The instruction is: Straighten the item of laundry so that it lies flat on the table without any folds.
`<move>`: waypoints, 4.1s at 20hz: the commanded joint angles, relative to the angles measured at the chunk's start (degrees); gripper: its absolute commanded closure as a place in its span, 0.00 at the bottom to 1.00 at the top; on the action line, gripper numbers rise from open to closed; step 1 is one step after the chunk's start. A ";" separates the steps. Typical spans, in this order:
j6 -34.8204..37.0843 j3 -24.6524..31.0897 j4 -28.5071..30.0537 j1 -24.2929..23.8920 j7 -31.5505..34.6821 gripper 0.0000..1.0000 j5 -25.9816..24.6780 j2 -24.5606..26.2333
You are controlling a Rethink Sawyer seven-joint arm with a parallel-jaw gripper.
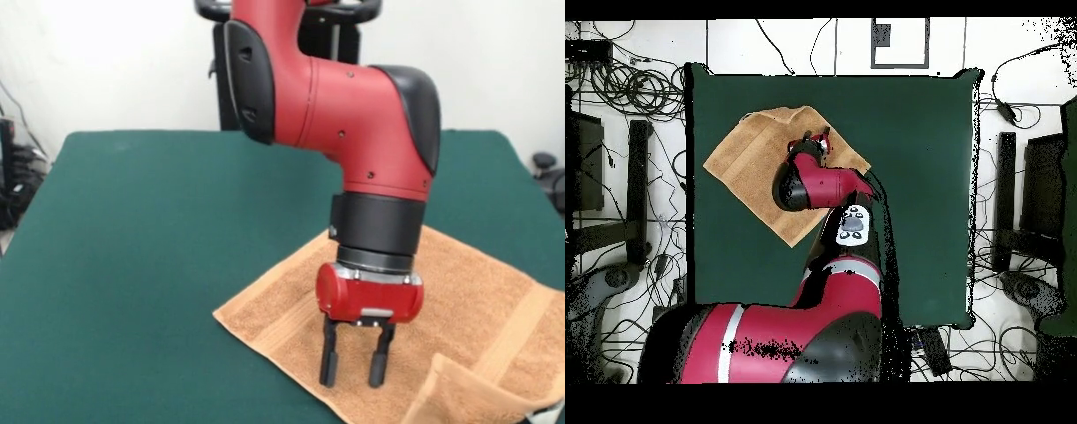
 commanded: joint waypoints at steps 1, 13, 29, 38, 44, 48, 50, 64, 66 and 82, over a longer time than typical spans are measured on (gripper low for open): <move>9.79 4.15 -1.88 4.50 10.08 0.00 5.36 3.31; 3.17 1.60 -1.52 6.22 11.35 0.00 9.14 4.27; 6.61 0.13 -5.84 5.74 9.47 0.00 11.98 2.26; 12.16 0.80 -10.33 4.64 8.00 0.00 12.94 1.99; 14.31 1.06 -11.28 5.67 9.44 0.00 14.53 2.25; 14.13 1.53 -13.24 6.41 10.76 0.00 16.57 4.61; 13.41 1.27 -13.60 7.02 11.78 0.00 17.78 5.63; 20.53 -7.34 -13.24 11.24 11.00 0.00 20.73 7.79; 21.21 -8.73 -13.82 11.50 10.76 0.00 20.35 7.68; 23.34 -8.87 -11.91 10.44 10.32 0.00 19.37 3.59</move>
